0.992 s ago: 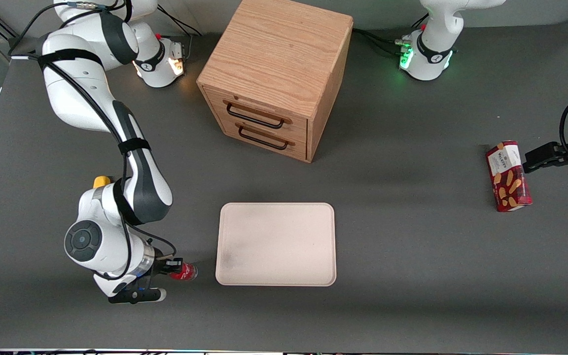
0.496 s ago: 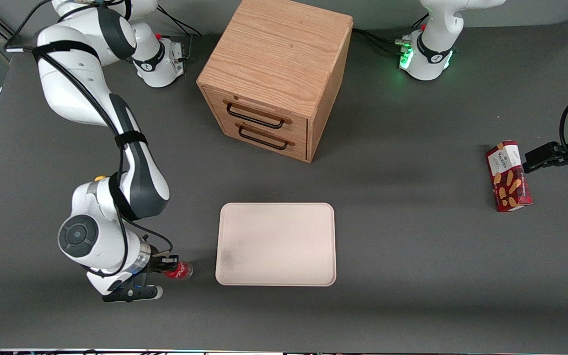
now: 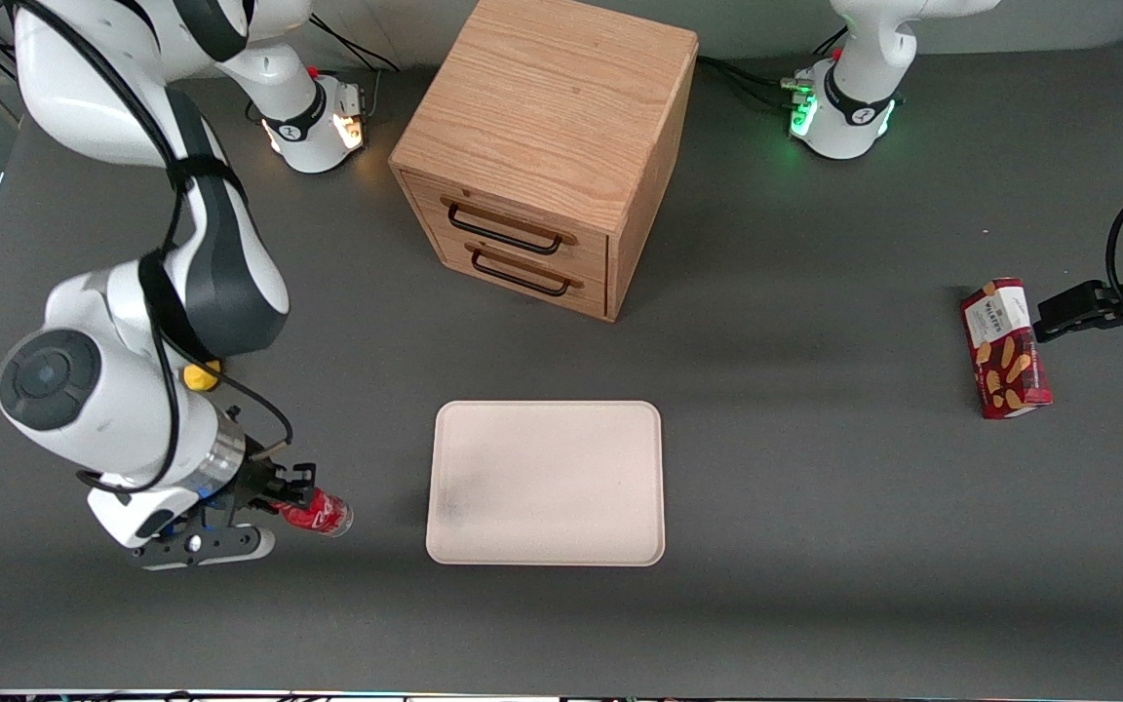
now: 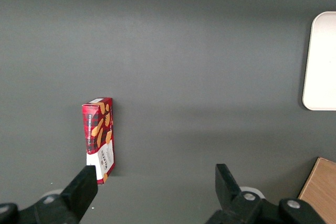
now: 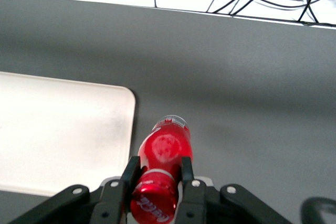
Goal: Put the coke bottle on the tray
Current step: 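Lift the held bottle off the table with the right gripper, then carry the bottle over the white tray's edge with the right gripper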
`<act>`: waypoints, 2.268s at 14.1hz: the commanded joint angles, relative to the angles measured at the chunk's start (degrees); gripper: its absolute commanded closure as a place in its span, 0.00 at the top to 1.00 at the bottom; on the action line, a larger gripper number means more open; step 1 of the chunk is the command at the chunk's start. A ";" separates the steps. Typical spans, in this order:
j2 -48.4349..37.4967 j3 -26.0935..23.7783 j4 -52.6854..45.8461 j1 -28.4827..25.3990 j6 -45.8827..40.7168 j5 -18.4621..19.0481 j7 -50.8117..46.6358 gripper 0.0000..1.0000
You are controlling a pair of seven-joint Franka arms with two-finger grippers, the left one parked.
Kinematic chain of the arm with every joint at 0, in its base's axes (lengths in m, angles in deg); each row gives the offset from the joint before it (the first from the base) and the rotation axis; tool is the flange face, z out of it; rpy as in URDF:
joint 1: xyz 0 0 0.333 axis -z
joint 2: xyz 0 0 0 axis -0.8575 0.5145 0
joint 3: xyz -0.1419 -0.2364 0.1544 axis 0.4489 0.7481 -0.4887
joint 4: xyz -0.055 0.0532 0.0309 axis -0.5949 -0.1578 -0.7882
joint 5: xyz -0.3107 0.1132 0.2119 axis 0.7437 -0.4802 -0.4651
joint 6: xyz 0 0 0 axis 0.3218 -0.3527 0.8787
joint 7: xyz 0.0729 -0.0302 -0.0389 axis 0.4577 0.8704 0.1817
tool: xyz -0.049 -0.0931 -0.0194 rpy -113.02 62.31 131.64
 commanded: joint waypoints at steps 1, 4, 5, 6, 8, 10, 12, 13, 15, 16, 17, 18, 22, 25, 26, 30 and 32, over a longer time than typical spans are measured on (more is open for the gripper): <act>-1.57 -2.54 -2.71 -0.19 -3.62 1.02 -1.32 0.00; -0.61 -5.70 -4.56 -0.37 -1.54 1.11 -5.01 0.00; -0.17 -6.85 -4.57 -0.63 0.56 2.15 -6.41 0.00; 1.14 -8.08 -4.57 -1.50 2.24 5.04 -7.03 0.00; 3.52 -12.37 -4.57 -1.86 4.88 10.23 -10.19 0.00; 5.63 -14.76 -4.57 -1.95 6.64 12.88 -10.47 0.00; 6.95 -15.03 -4.48 -2.04 8.05 12.98 -10.47 0.00; 7.83 -15.12 -4.39 -2.04 8.93 12.98 -10.47 0.00; 10.37 -15.12 -4.30 -2.12 10.68 12.98 -10.47 0.00; 11.60 -15.03 -4.22 -1.95 11.65 12.98 -10.47 0.00; 12.74 -15.03 -4.22 -1.86 12.09 12.98 -10.29 0.00; 13.63 -14.94 -4.13 -1.51 12.19 12.80 -10.29 0.00; 14.25 -14.77 -2.47 -1.25 11.75 12.36 -10.73 0.00; 14.25 -14.59 -1.76 -0.98 11.84 12.36 -11.52 0.00; 14.25 -14.59 -1.06 -0.55 11.84 12.36 -11.43 0.00; 14.25 -14.42 0.35 -0.11 12.01 12.36 -11.79 0.00; 14.25 -14.42 0.44 -0.10 12.01 12.27 -12.05 0.00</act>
